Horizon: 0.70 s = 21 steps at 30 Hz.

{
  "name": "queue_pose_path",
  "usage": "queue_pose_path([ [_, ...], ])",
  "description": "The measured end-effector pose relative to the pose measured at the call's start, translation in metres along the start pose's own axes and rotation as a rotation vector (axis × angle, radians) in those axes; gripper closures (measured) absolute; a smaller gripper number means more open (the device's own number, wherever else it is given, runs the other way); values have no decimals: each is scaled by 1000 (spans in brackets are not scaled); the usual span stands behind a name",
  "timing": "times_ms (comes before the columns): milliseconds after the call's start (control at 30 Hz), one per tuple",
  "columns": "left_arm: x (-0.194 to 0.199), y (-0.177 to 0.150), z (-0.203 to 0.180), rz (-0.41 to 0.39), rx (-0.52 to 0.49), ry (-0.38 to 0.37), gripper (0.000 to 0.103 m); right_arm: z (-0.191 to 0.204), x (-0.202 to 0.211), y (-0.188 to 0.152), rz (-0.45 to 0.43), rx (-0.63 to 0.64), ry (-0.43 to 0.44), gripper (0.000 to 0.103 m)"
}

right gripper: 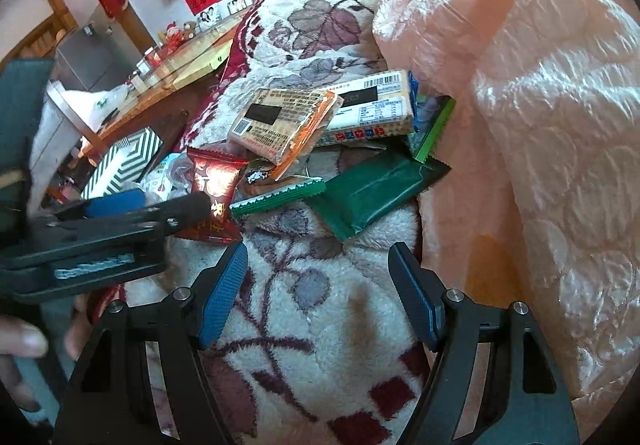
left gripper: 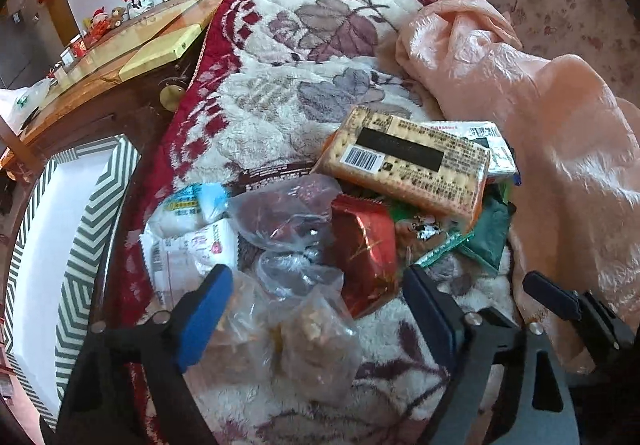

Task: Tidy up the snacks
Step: 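Reach the left tool into the pile toward the red candy packet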

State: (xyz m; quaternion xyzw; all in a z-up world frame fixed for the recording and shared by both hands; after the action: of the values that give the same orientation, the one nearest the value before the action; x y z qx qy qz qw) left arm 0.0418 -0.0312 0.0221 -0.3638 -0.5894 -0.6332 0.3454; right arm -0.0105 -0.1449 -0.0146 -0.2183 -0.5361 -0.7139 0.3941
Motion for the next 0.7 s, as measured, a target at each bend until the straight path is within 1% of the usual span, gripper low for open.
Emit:
queue_pose_path([
  [67, -3, 3, -3, 10, -6, 5, 25, -1, 0, 0, 1, -7, 3, 30],
  [100, -5, 4, -5, 15, -9, 3, 26, -1, 0, 0, 2, -8, 1, 30],
  [200, -9, 5, -15, 34, -25, -14, 27, -1, -1, -1, 8, -7, -4, 30],
  [300, -15, 4, -27, 47, -61, -6, 27, -5, -2, 0, 12, -24, -9, 30],
  [400, -18, 4, -29, 60, -61, -16, 28, -12, -4, 0, 23, -55, -20, 30],
  [467, -19, 4, -28, 64, -60, -31, 34, -15, -4, 0, 28, -73, -20, 30],
  [500, -19, 4, -27, 63, -60, -36, 41, -17, -4, 0, 30, -78, -22, 30],
  [533, -18, 4, -24, 58, -59, -42, 50, -18, -5, 0, 33, -83, -18, 30],
  [567, -17, 4, -21, 55, -54, -50, 55, -18, -4, -1, 36, -89, -9, 30],
  [600, -15, 3, -17, 50, -45, -66, 61, -17, -4, -1, 37, -92, 3, 30],
  [667, -12, 2, -8, 48, -25, -104, 68, -16, -3, -1, 33, -85, 5, 30],
  [700, -9, 1, -5, 43, -13, -122, 68, -16, -3, -1, 32, -81, 6, 30],
])
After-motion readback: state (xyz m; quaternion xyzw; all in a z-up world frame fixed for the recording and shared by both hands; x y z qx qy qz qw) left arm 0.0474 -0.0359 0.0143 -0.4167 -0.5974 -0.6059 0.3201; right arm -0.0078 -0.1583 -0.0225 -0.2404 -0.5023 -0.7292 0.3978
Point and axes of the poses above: each gripper's, at about its wrist camera, not at the fingertips, and x roughly against the way its jaws point, z to its left, y to its top, the point moved 4 cm from there along -x, roughly the way its jaws point
